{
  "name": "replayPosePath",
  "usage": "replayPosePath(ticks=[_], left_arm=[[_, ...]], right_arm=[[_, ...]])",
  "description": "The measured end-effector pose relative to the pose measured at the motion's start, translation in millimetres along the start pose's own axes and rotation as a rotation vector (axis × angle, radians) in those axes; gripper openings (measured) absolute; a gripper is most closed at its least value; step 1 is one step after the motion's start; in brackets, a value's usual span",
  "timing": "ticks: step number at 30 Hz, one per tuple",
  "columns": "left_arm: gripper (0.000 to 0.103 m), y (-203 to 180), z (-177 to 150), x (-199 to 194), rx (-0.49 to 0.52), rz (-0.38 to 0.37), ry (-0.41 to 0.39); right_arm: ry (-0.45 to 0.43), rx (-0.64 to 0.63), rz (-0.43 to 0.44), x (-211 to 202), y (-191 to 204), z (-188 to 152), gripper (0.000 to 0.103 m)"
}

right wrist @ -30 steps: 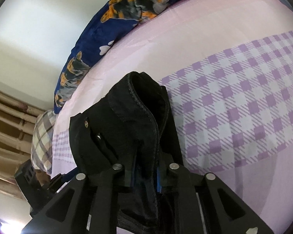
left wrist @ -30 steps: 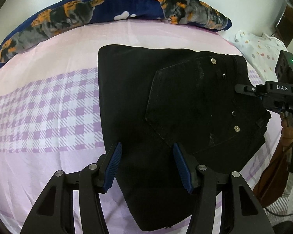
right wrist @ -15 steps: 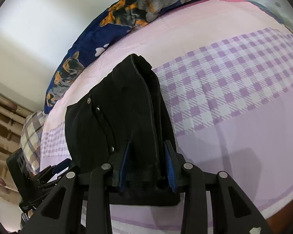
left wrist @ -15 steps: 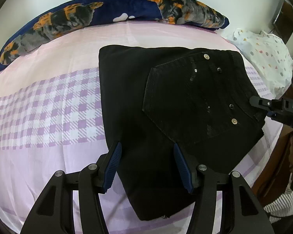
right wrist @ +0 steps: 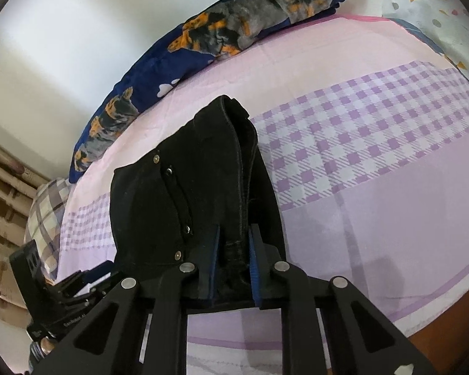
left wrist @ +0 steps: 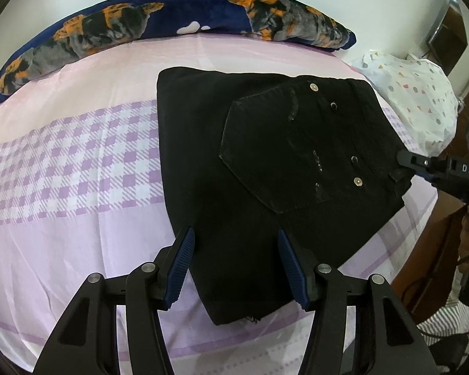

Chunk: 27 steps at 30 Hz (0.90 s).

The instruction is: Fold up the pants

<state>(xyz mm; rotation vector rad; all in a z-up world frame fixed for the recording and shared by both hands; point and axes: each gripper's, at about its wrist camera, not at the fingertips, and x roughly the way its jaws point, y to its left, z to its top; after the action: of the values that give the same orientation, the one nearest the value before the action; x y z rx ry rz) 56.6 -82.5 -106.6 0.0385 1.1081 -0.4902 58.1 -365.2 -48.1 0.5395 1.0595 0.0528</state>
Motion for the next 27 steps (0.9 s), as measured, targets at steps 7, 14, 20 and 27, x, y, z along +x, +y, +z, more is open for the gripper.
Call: replayPosePath(ticks=[7,14,20,27], left_arm=[[0.056,-4,-13,-5,0.032,-0.029,0.016],[0.056,-4,-19,-7,0.042,-0.055,0.029],[0.056,-4,-21,-6,0.040,-0.062,0.032],[0.056,-6,-20,-5,0.043,-0.063,0.031]], right_arm=[[-0.028,-0.015,0.004,-25,8,-7,0.012],[0.031,-0.001,-0.083,2,-11,-23,0.012],[0.050,0.040,-0.058,2,-16,-20,0.022],[-0.078,-0.083,-0.114,-27,13,6,0.024]])
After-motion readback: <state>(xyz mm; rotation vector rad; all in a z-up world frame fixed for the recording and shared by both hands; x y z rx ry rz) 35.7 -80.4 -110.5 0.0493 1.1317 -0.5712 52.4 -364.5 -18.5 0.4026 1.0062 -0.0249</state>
